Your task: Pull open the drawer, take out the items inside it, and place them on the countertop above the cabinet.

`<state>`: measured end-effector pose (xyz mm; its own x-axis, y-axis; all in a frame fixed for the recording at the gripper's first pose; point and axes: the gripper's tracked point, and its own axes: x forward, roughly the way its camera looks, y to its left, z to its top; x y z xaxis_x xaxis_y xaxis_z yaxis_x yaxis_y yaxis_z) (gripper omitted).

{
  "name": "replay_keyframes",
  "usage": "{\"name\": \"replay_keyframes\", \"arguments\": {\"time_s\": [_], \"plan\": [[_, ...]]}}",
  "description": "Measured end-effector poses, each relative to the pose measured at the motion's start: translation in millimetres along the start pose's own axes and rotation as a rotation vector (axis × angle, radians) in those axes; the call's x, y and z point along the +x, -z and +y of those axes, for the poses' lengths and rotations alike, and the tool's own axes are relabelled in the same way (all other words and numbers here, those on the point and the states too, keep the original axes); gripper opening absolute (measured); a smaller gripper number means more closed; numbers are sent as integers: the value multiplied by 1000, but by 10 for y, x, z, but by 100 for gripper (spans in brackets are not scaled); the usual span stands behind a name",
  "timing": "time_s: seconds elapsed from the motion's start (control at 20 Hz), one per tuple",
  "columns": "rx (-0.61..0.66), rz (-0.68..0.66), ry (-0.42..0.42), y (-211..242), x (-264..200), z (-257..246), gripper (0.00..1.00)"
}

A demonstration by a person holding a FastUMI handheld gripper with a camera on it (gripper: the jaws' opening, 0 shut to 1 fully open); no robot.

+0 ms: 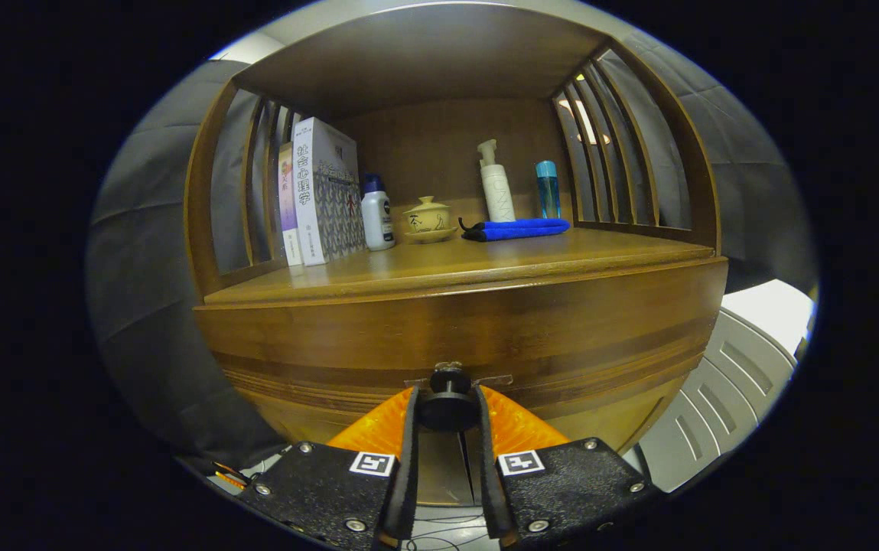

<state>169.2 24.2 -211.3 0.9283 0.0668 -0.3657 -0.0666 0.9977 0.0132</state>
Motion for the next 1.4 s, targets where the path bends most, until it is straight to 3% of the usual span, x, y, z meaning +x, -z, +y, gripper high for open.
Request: {"name": "replay_keyframes", "arguments": {"time_s": [1.4], "plan": [[-75,1,-46,504,-1460,30,33]]}}
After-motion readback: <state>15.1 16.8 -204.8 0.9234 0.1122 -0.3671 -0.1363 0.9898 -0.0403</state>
